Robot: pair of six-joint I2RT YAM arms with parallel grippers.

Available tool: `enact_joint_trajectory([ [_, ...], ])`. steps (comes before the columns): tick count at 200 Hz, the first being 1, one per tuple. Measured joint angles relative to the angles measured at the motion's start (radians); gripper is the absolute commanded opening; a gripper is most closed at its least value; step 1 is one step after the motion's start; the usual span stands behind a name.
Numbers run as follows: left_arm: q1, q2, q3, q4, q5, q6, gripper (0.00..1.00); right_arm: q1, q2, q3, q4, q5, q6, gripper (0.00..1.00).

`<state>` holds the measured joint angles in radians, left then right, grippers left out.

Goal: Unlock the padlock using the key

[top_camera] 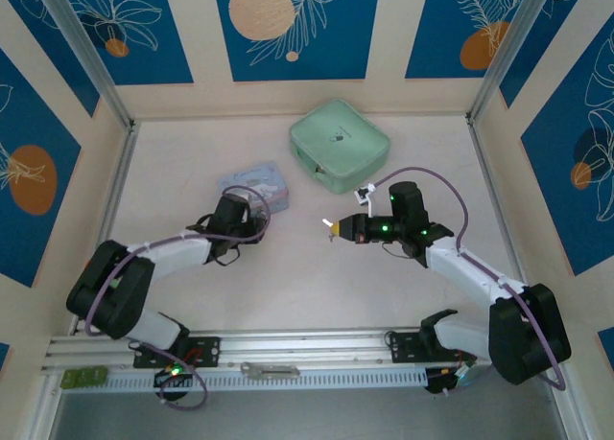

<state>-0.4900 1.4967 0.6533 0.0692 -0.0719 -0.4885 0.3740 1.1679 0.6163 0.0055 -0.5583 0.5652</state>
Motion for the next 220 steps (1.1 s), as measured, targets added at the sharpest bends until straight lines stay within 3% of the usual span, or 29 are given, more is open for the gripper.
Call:
enact_joint_trajectory([
  [94, 0.019, 0.214, 0.087, 0.181, 0.070, -0.034, 0.42, 0.005, -0.019, 0.000, -0.034, 0.030, -0.016, 0.00],
  [116, 0.023, 0.221, 0.084, 0.224, 0.097, -0.066, 0.52, 0.005, -0.019, 0.000, -0.039, 0.032, -0.018, 0.00],
  [138, 0.023, 0.223, 0.068, 0.286, 0.120, -0.107, 0.53, 0.005, -0.019, 0.000, -0.040, 0.032, -0.020, 0.00],
  [189, 0.023, 0.274, 0.064, 0.381, 0.111, -0.147, 0.41, 0.006, -0.012, 0.000, -0.038, 0.032, -0.020, 0.00],
  [220, 0.024, 0.293, 0.059, 0.423, 0.101, -0.167, 0.22, 0.006, -0.012, 0.000, -0.037, 0.032, -0.024, 0.00],
])
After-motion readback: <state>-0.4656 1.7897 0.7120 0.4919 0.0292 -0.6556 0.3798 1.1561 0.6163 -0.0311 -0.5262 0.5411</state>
